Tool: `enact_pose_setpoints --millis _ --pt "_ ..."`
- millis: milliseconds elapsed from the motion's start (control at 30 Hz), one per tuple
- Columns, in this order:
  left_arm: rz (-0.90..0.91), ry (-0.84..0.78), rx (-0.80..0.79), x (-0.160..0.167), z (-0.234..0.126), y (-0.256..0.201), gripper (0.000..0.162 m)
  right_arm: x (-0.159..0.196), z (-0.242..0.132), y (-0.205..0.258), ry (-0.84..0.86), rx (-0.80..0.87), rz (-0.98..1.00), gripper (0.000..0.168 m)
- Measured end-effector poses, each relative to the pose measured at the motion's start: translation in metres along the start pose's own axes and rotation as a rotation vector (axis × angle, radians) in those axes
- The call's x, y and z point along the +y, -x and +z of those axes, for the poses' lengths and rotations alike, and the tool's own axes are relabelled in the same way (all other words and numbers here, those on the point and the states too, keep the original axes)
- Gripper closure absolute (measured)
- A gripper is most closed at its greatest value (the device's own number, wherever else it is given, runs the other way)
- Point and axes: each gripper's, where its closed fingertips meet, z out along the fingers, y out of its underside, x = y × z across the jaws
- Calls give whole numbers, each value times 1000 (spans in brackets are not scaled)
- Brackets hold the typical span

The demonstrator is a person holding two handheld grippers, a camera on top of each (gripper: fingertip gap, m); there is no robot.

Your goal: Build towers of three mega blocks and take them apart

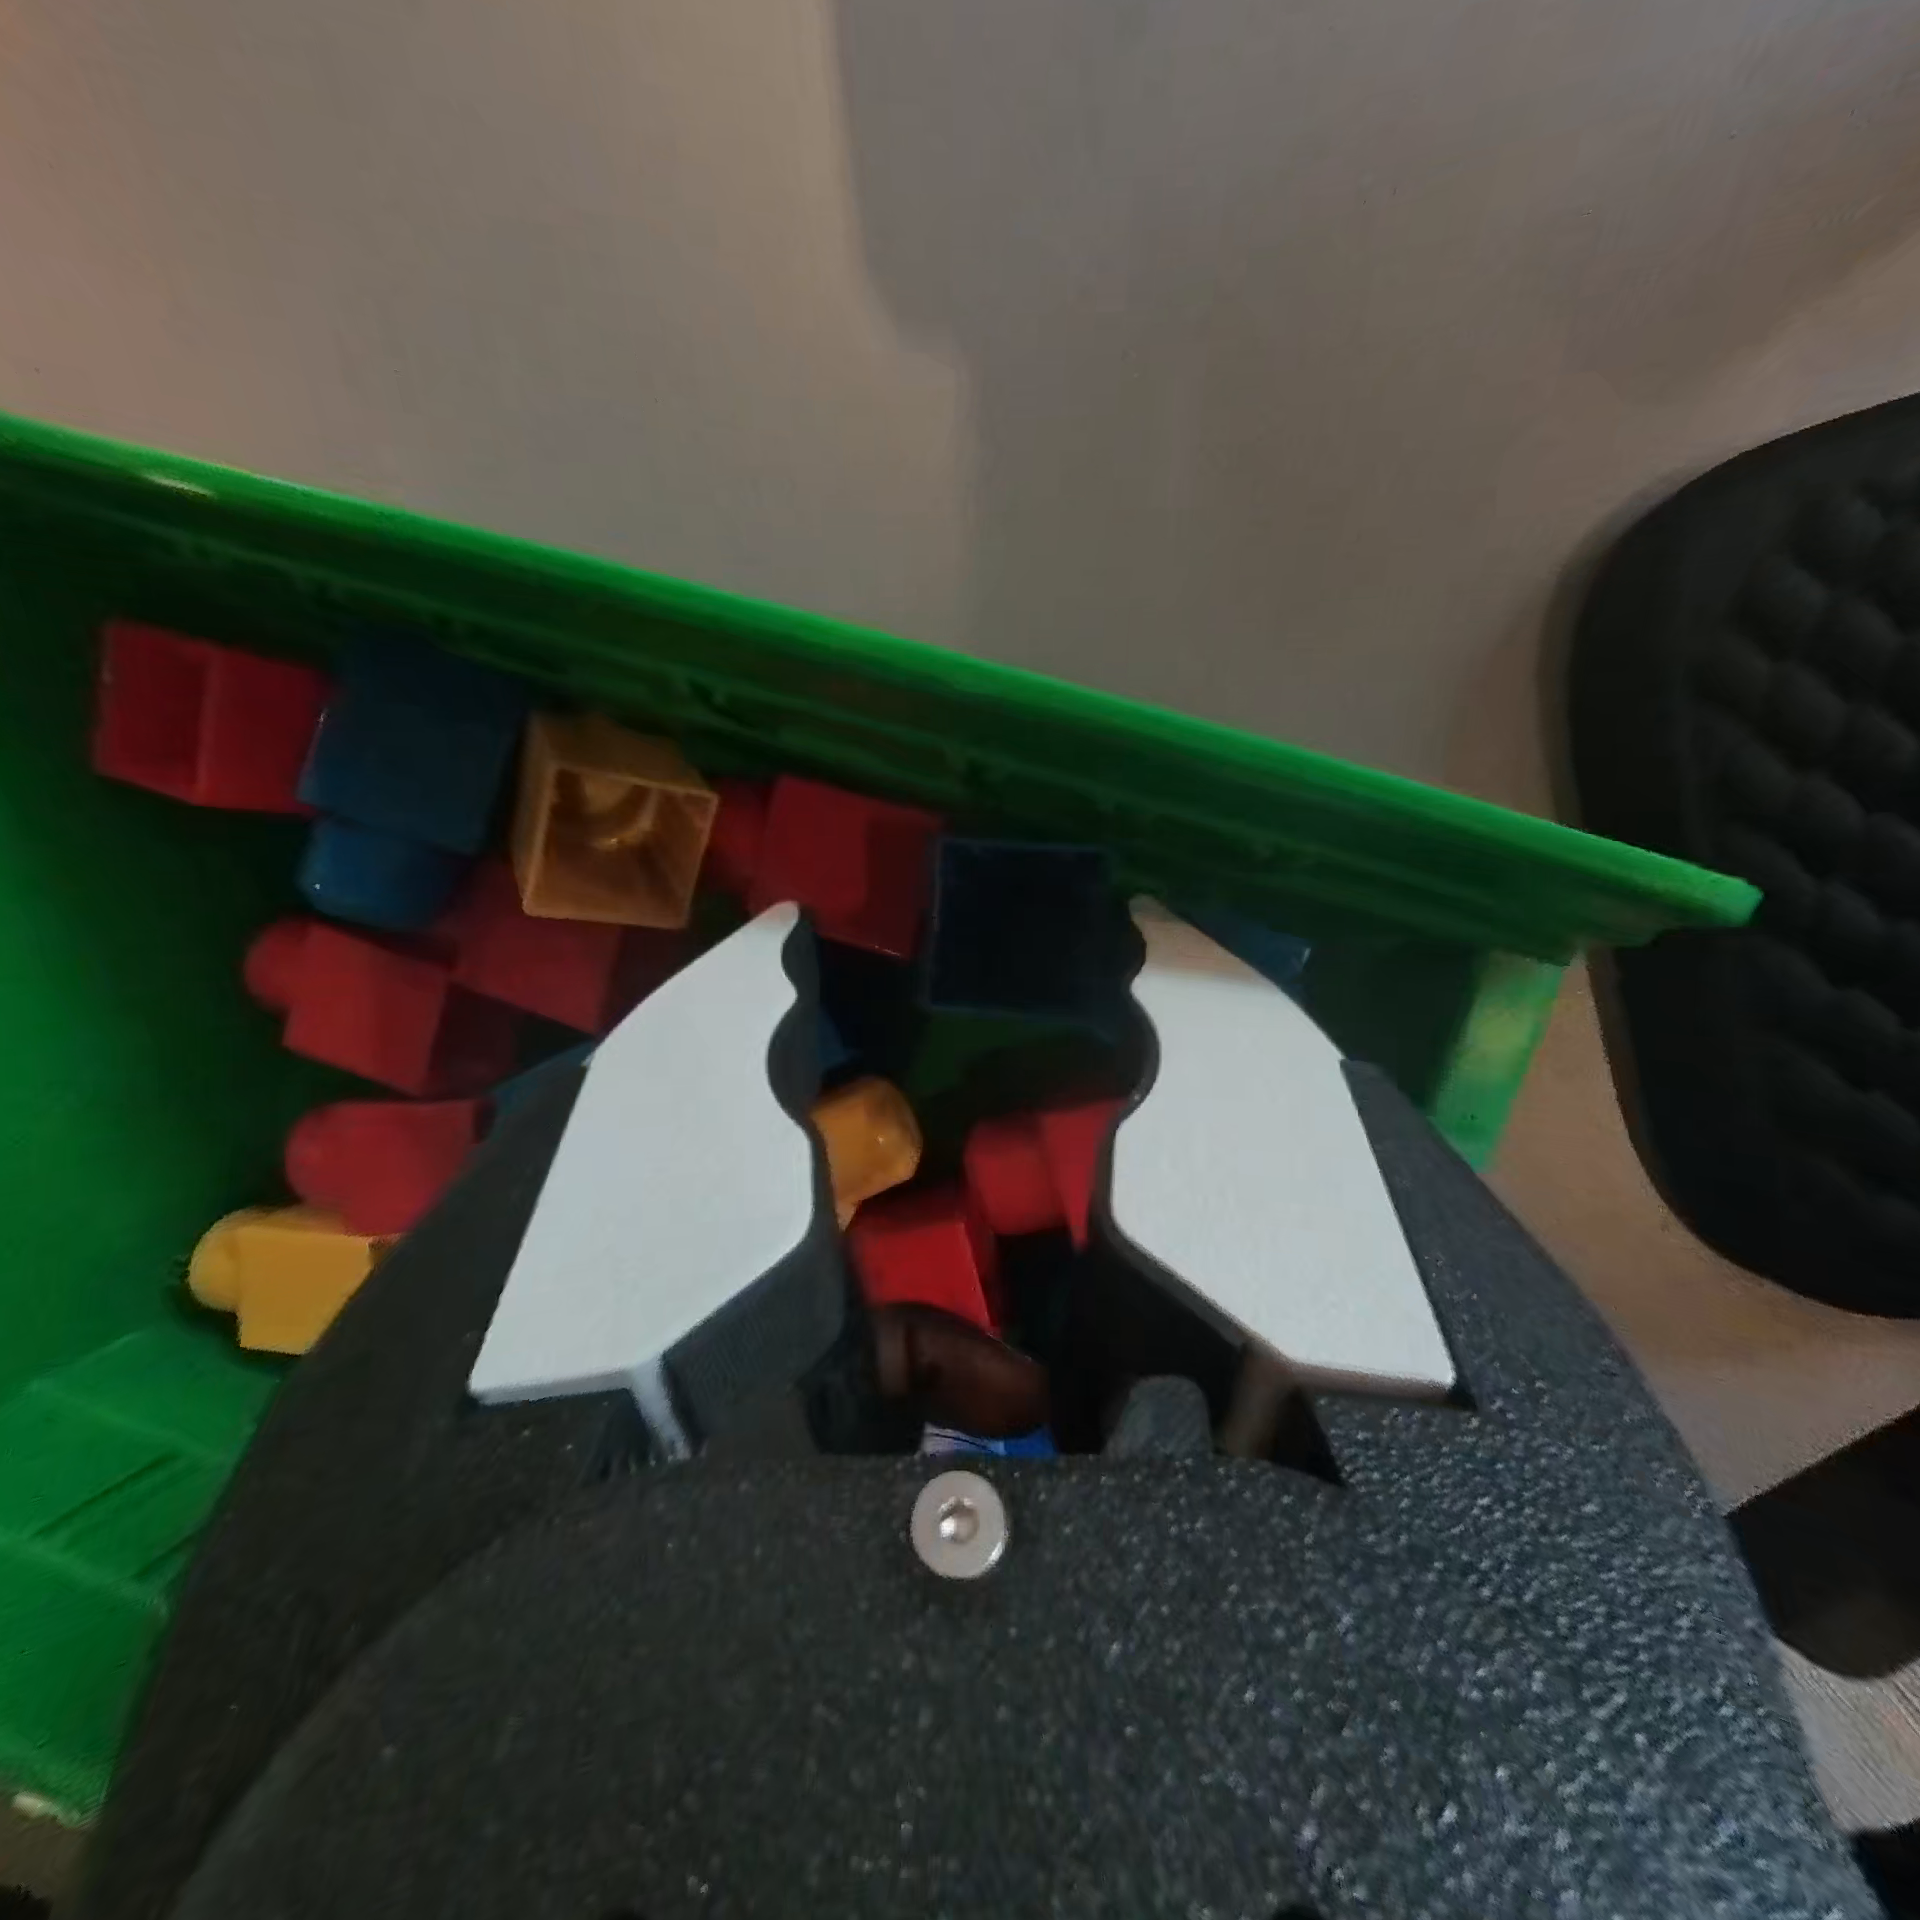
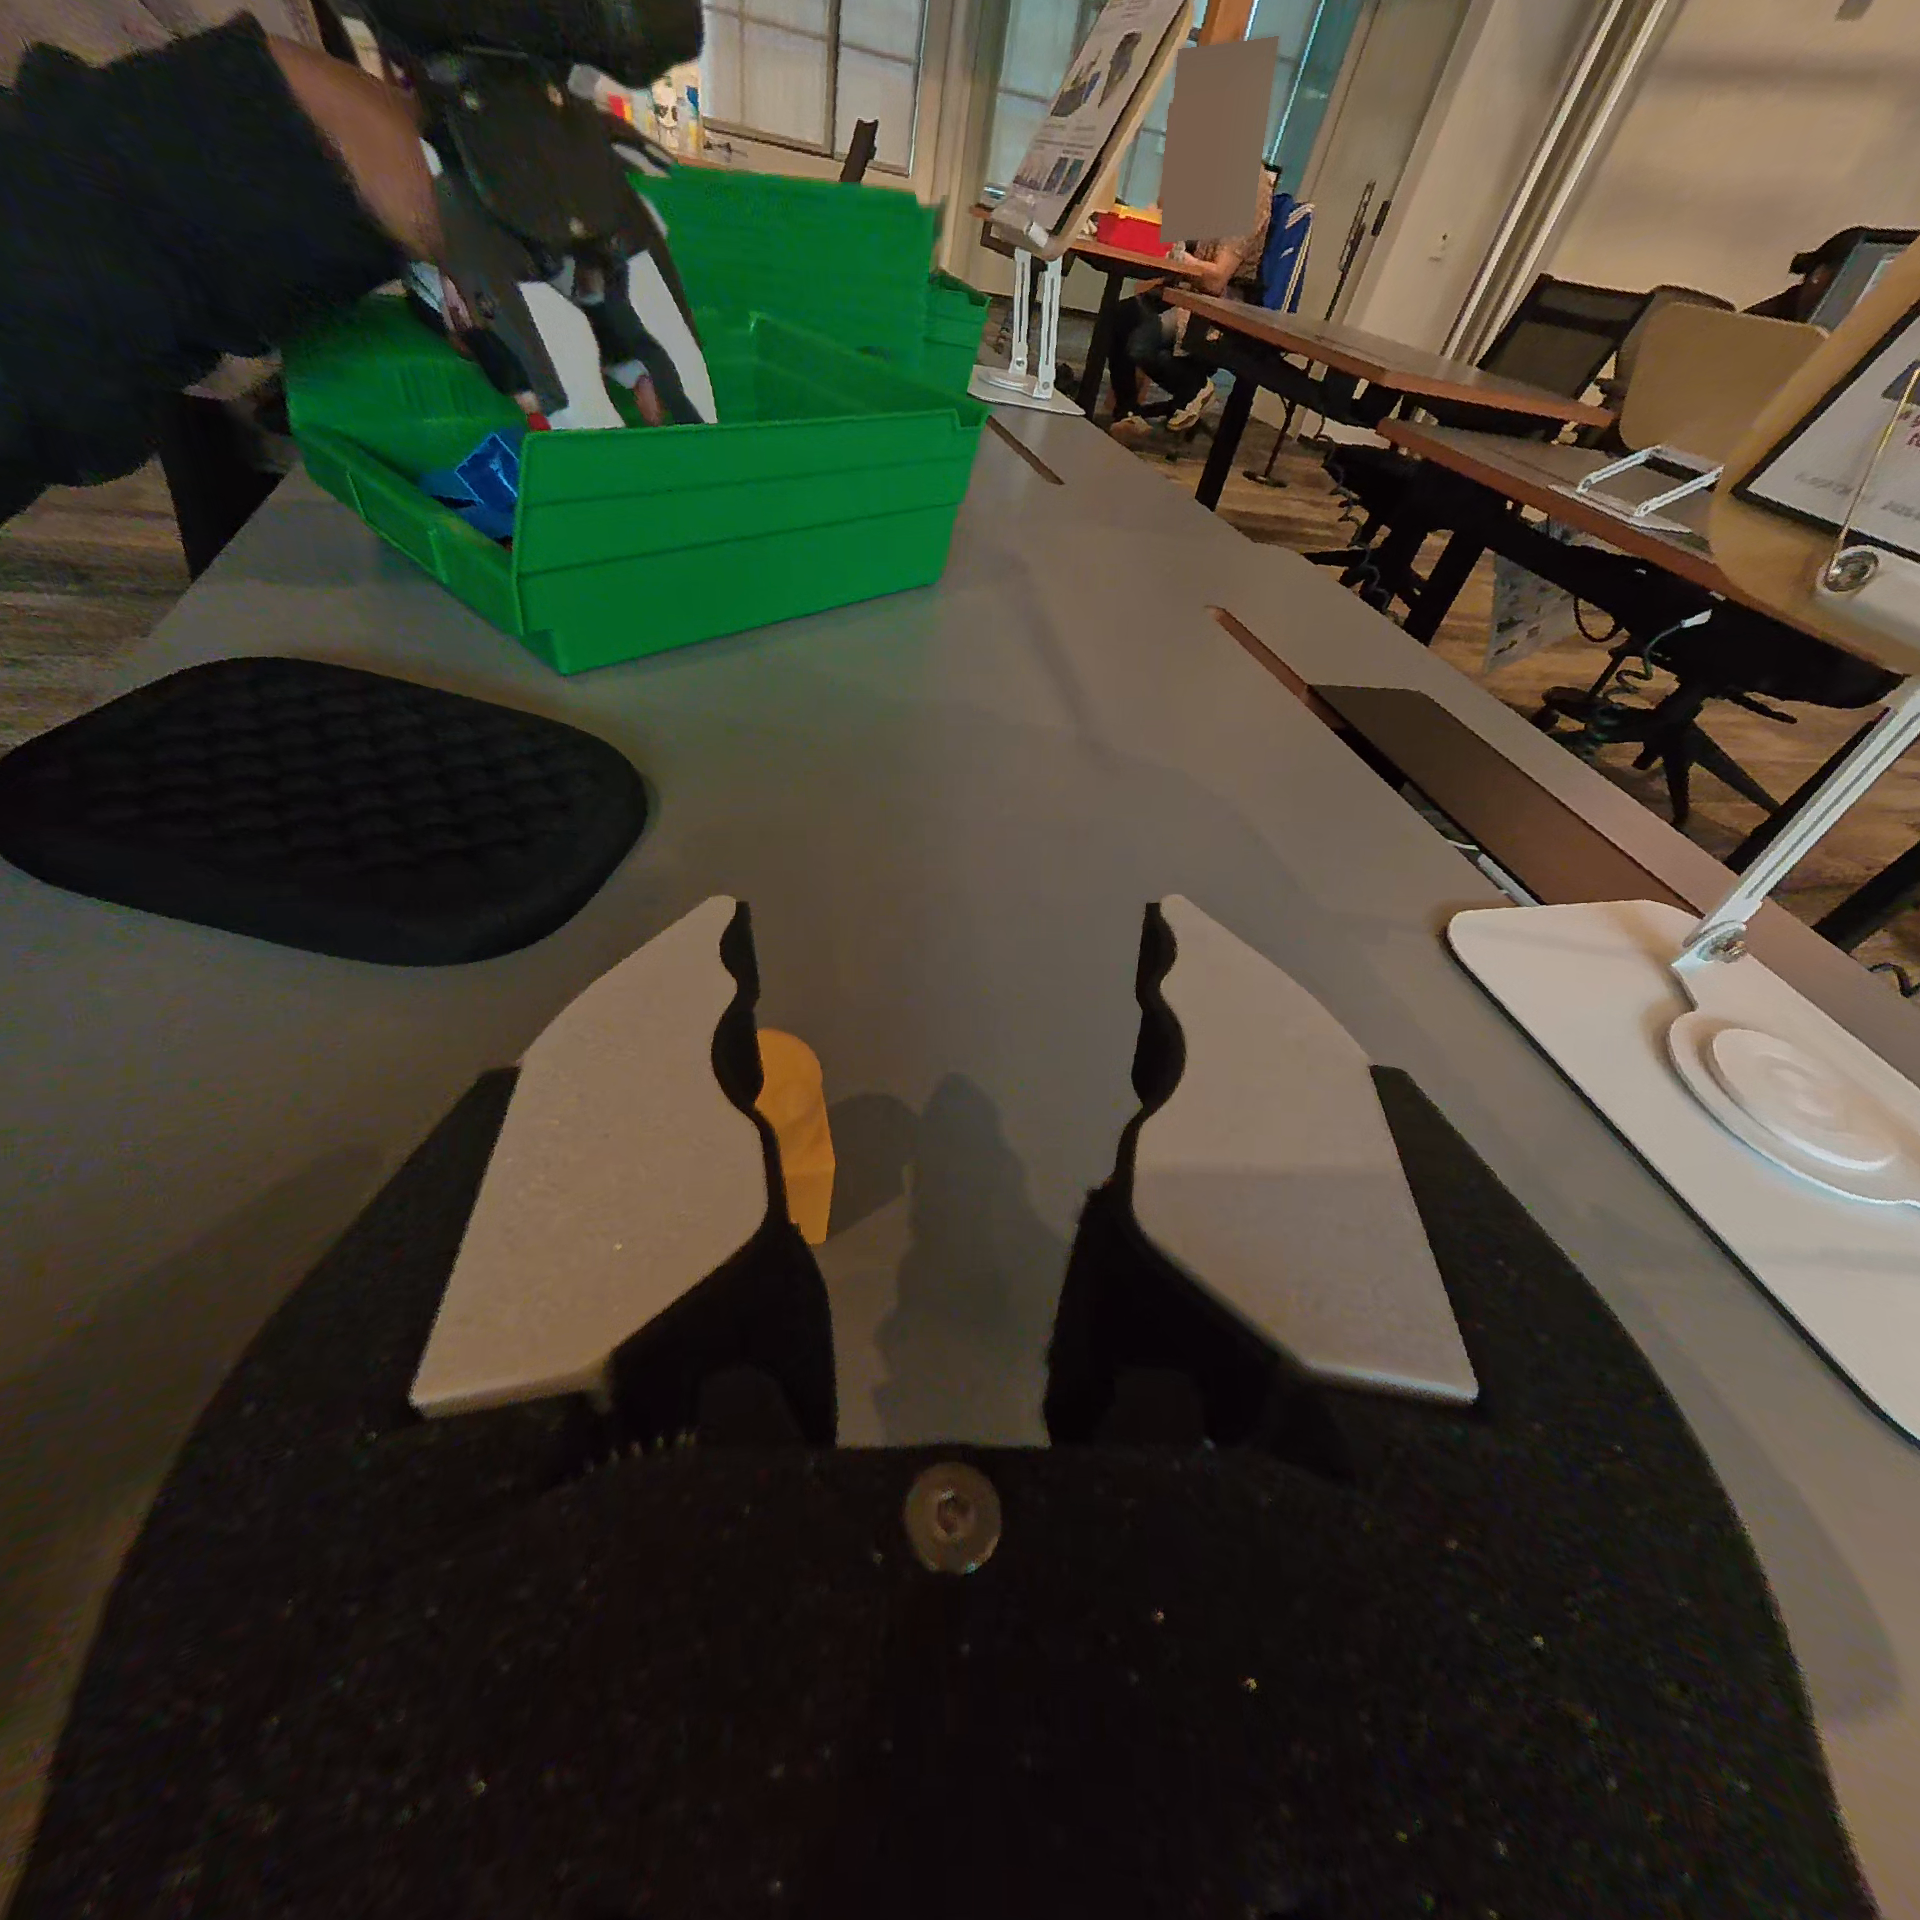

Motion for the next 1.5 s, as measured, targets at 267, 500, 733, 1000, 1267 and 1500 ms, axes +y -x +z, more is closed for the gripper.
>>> enact_pose_setpoints --millis 267,500,733,1000,1267,1500 --pt "-26 6 69 8 8 -3 126 1 0 -1 8 7 -4 98" --pt "-165 -270 -136 -23 -50 31 126 2 2 0 12 0 -6 98" --pt "-124 -872 -77 -119 -131 -14 126 -5 3 7 -14 -30 3 100" --pt "-49 -1253 382 -210 -137 -128 127 -28 -3 18 -143 -101 76 101" --pt "-52 -1344 659 -261 -86 -200 127 -67 -24 21 -388 -174 200 103" --pt "-30 -1299 772 -261 -59 -229 127 -78 -32 21 -495 -244 299 111"
